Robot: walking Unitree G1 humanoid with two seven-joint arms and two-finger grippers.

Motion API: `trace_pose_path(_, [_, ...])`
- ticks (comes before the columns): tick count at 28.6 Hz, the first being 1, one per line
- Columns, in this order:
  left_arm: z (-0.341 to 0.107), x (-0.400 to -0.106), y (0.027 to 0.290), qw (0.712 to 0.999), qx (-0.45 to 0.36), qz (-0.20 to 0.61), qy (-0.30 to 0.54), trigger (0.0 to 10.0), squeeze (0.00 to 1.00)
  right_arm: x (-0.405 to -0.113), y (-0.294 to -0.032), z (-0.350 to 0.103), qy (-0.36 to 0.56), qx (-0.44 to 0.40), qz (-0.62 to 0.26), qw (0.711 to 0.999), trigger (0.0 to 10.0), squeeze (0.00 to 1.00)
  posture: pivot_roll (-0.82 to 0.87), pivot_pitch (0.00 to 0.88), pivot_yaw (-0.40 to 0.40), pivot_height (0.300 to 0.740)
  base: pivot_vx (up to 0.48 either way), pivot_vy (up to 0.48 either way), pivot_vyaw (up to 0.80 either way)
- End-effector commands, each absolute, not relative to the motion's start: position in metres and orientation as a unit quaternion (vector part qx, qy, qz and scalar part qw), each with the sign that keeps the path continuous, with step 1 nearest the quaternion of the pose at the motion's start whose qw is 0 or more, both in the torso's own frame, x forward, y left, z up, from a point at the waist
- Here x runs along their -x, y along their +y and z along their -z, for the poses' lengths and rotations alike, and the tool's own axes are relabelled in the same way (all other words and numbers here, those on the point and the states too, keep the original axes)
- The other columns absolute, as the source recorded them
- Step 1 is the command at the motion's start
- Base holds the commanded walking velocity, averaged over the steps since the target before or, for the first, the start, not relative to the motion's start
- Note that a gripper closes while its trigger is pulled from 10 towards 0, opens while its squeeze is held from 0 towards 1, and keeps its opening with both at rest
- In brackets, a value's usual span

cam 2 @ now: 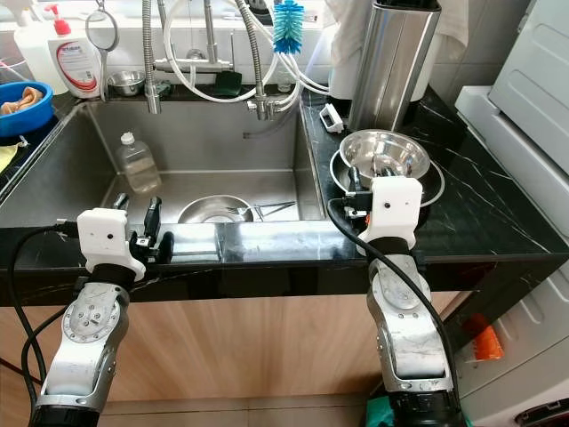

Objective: Kitchen organization

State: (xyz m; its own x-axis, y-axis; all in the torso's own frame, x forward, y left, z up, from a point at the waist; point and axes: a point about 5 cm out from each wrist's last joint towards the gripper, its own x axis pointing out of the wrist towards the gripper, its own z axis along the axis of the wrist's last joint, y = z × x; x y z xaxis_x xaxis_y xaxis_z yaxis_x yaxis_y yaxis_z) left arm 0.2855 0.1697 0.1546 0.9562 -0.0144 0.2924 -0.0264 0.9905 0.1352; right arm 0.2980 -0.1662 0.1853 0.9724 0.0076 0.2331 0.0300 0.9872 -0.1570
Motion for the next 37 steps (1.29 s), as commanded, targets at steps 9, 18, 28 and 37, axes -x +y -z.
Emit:
trace_pose_path(9, [-0.145,-0.285,0.17,0.989,-0.068,-0.001,-0.128,10.0,0.0,-0.289,-0.15,-0.2,-0.165,0.163,-0.063,0.971,10.0,0.0,-0.07,0.0,-0.024,0.706,0.0,0.0,0.0])
trace_pose_path(18, [-0.144,-0.285,0.17,0.99,-0.067,-0.001,-0.125,10.0,0.0,-0.283,-0.163,-0.191,-0.146,0.229,-0.039,0.962,10.0,0.0,-0.08,0.0,-0.024,0.706,0.0,0.0,0.0])
trace_pose_path(28, [-0.144,-0.285,0.169,0.99,-0.067,-0.001,-0.125,10.0,0.0,-0.281,-0.175,-0.179,-0.115,0.24,0.013,0.964,10.0,0.0,-0.07,0.008,-0.024,0.706,0.0,0.0,0.0])
trace_pose_path(37, [-0.143,-0.284,0.17,0.99,-0.067,-0.002,-0.123,10.0,0.0,-0.287,-0.182,-0.173,-0.09,0.214,0.047,0.972,10.0,0.0,-0.07,0.012,-0.026,0.706,0.0,0.0,0.0])
